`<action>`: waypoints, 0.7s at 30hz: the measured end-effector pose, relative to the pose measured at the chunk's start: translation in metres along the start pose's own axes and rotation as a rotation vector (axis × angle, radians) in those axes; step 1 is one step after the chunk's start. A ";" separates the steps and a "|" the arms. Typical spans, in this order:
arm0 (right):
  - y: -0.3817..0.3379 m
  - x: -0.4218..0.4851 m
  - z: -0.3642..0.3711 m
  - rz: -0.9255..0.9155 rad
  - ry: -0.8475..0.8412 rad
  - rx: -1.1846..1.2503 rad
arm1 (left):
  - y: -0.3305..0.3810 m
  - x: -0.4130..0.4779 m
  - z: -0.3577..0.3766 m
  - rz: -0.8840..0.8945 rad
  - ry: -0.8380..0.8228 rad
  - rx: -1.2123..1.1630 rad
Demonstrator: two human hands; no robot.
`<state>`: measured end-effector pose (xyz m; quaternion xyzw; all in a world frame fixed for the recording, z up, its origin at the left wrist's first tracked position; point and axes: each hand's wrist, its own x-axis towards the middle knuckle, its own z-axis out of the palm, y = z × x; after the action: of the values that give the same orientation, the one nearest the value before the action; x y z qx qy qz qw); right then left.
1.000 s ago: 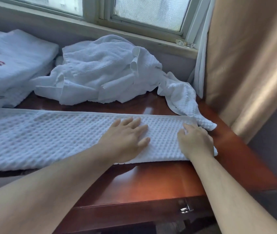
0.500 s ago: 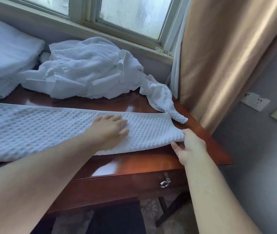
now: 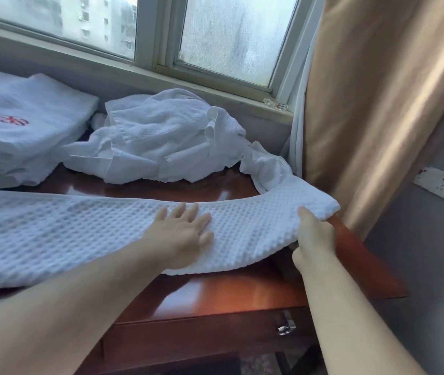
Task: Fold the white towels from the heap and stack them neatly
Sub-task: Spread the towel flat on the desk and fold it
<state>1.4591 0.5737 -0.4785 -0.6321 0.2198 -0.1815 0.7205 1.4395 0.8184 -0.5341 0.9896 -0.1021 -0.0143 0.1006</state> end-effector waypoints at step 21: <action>-0.009 -0.227 0.161 -1.044 -0.599 -0.663 | -0.154 -0.127 -0.118 -0.462 0.160 -1.656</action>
<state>1.3569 0.8285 -0.4326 -0.8654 -0.2782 -0.2453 0.3370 1.3519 1.0147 -0.4490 0.5917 0.1526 -0.0342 0.7908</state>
